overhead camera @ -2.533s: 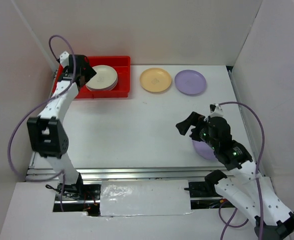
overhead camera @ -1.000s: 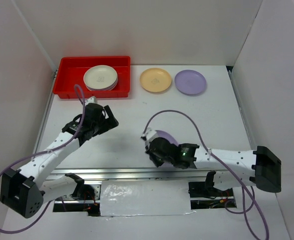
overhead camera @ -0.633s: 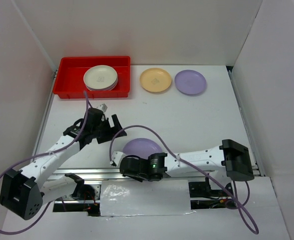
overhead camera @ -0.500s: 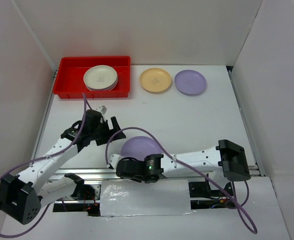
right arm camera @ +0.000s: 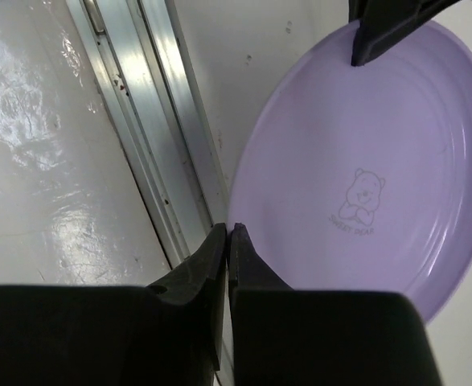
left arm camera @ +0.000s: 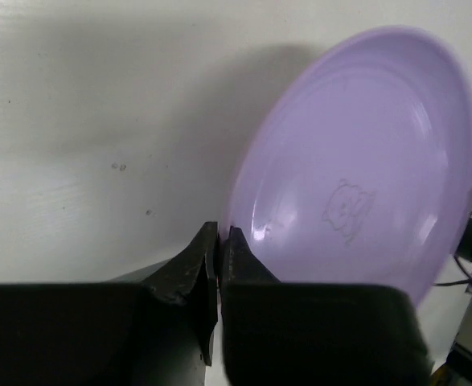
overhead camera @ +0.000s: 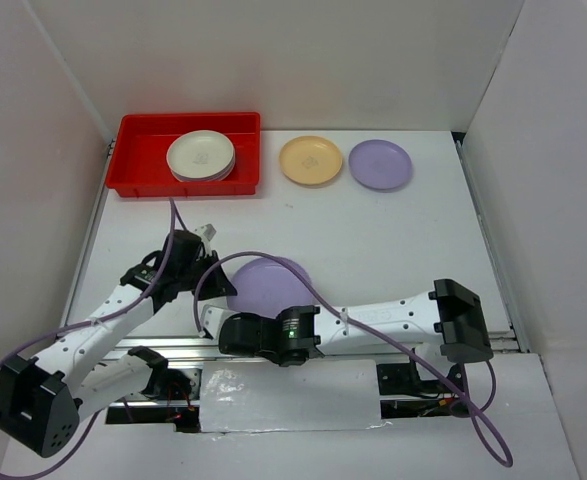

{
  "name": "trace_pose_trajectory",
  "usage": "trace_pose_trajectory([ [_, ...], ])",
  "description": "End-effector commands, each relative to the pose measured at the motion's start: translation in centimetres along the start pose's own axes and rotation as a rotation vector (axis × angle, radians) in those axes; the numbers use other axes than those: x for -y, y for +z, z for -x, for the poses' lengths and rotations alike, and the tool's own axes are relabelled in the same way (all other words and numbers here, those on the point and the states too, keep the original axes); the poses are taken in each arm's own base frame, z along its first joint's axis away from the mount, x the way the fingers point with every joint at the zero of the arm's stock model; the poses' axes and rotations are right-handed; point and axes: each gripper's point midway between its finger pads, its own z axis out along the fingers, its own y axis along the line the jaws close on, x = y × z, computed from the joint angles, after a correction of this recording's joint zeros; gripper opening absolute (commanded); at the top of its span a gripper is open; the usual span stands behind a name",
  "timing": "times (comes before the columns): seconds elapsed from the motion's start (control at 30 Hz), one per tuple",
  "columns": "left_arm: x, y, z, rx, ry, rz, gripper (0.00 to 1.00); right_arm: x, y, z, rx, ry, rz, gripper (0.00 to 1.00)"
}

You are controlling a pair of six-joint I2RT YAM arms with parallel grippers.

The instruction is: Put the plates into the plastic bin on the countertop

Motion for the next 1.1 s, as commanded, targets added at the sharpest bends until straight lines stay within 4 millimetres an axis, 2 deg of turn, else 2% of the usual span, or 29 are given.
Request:
trace_pose_trajectory([
  [0.0,-0.4,-0.1,1.0,0.037,0.009,0.018,0.08,1.2,-1.2,1.2,0.018,-0.016,-0.073,0.0],
  [0.03,-0.5,-0.1,1.3,0.046,0.005,0.02,0.0,1.2,-1.2,1.2,0.019,-0.011,-0.08,0.0],
  [0.13,-0.1,-0.4,2.4,0.09,-0.007,0.016,0.0,1.3,-1.6,1.7,0.045,0.006,-0.094,0.0],
  [0.17,0.3,-0.8,3.1,0.122,-0.011,0.007,0.0,1.5,-1.8,1.8,0.057,0.017,-0.103,0.13],
  [0.2,0.3,-1.0,3.6,0.147,-0.019,0.014,0.0,1.8,-1.9,2.0,0.071,0.056,-0.119,0.49],
  [0.23,0.1,-1.2,4.1,0.171,-0.047,0.03,0.0,2.5,-2.1,2.5,0.103,0.117,-0.165,0.99],
  [0.27,0.5,-1.9,5.3,0.212,-0.055,0.033,0.0,3.4,-2.7,2.5,0.132,0.163,-0.19,1.0],
  [0.3,-0.6,-2.3,6.6,0.259,-0.089,0.096,0.0,4.0,-3.1,3.3,0.189,0.224,-0.202,1.0],
  [0.33,-0.6,-2.7,7.5,0.282,-0.114,0.106,0.0,3.6,-3.1,2.8,0.207,0.258,-0.173,1.0],
  [0.37,-0.2,-3.7,9.5,0.343,-0.13,0.116,0.0,4.2,-5.1,3.7,0.292,0.317,-0.147,1.0],
  [0.4,-1.3,-4.0,11.3,0.389,-0.17,0.171,0.0,4.4,-6.2,5.1,0.383,0.401,-0.12,1.0],
  [0.43,-1.3,-4.5,12.8,0.433,-0.196,0.173,0.0,4.4,-7.6,4.5,0.439,0.443,-0.072,1.0],
  [0.47,-0.8,-5.4,14.9,0.494,-0.211,0.17,0.0,4.6,-8.5,4.8,0.487,0.488,-0.05,1.0],
  [0.5,-1.6,-5.7,16.4,0.537,-0.244,0.198,0.0,4.7,-9.5,5.4,0.552,0.562,-0.016,1.0],
  [0.53,-1.1,-6.8,19.2,0.643,-0.258,0.179,0.0,5.0,-10.5,4.6,0.585,0.599,0.029,1.0],
  [0.6,-3.0,-7.2,22.4,0.731,-0.32,0.224,0.0,5.4,-11.5,4.1,0.62,0.694,0.07,1.0],
  [0.63,-2.8,-8.4,24.8,0.792,-0.353,0.217,0.0,6.9,-11.8,3.1,0.637,0.748,0.048,1.0],
  [0.67,-4.6,-6.8,25.6,0.761,-0.395,0.269,0.0,7.4,-12.0,2.7,0.647,0.782,0.045,1.0],
  [0.7,-6.1,-6.8,27.0,0.782,-0.445,0.294,0.0,7.8,-12.2,2.3,0.652,0.821,0.046,1.0],
  [0.77,-6.1,-6.6,30.8,0.843,-0.483,0.234,0.0,8.7,-12.7,1.3,0.664,0.85,0.034,1.0],
  [0.8,-8.3,-4.7,32.2,0.835,-0.482,0.263,0.0,8.9,-13.0,0.8,0.656,0.849,0.03,1.0],
  [0.83,-7.4,-5.2,34.9,0.885,-0.456,0.228,0.0,9.1,-13.9,0.8,0.676,0.856,0.039,1.0],
  [0.87,-8.8,-2.5,36.2,0.863,-0.454,0.252,0.0,9.0,-14.2,0.7,0.68,0.853,0.05,1.0],
  [0.9,-9.5,-1.8,37.4,0.855,-0.453,0.268,0.0,8.6,-14.5,0.5,0.68,0.84,0.072,1.0],
  [0.93,-8.2,-3.2,40.8,0.902,-0.417,0.238,0.0,8.5,-15.1,0.5,0.691,0.839,0.088,1.0],
  [0.97,-9.8,-0.2,41.1,0.847,-0.424,0.267,0.0,8.2,-15.3,0.4,0.687,0.828,0.099,1.0],
  [1.0,-10.6,0.4,41.6,0.83,-0.427,0.288,0.0,7.9,-15.2,-0.2,0.661,0.817,0.101,1.0],
  [1.03,-10.3,-0.2,43.2,0.857,-0.42,0.278,0.0,7.8,-15.4,-0.5,0.654,0.812,0.105,1.0],
  [1.07,-11.4,1.4,43.1,0.835,-0.43,0.301,0.0,7.2,-15.4,-0.7,0.642,0.799,0.115,1.0],
])
